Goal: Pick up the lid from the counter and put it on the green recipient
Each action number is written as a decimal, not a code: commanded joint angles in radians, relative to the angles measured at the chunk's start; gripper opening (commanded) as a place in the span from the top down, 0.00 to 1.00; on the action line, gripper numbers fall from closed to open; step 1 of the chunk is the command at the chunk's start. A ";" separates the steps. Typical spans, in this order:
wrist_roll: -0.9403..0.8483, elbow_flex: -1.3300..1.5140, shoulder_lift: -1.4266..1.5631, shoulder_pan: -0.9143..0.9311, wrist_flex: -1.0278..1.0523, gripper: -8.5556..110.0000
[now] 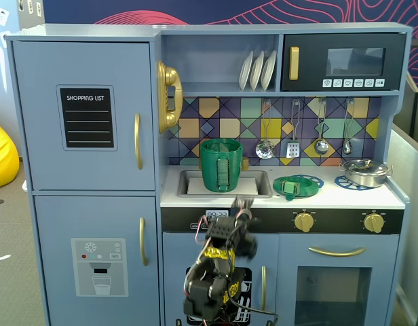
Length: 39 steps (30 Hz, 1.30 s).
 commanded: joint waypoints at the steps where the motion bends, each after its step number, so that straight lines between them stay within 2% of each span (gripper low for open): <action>1: -0.051 -0.235 -0.101 0.129 -0.221 0.78; 4: -0.020 -0.252 -0.152 0.199 -0.451 0.65; 7: -0.005 -0.184 -0.201 0.261 -0.750 0.58; 9: -0.011 -0.146 -0.244 0.279 -0.910 0.57; 16: -0.021 -0.120 -0.428 0.311 -1.186 0.56; 21: 0.002 -0.189 -0.558 0.314 -1.258 0.57; 39: 0.005 -0.480 -0.900 0.225 -1.312 0.64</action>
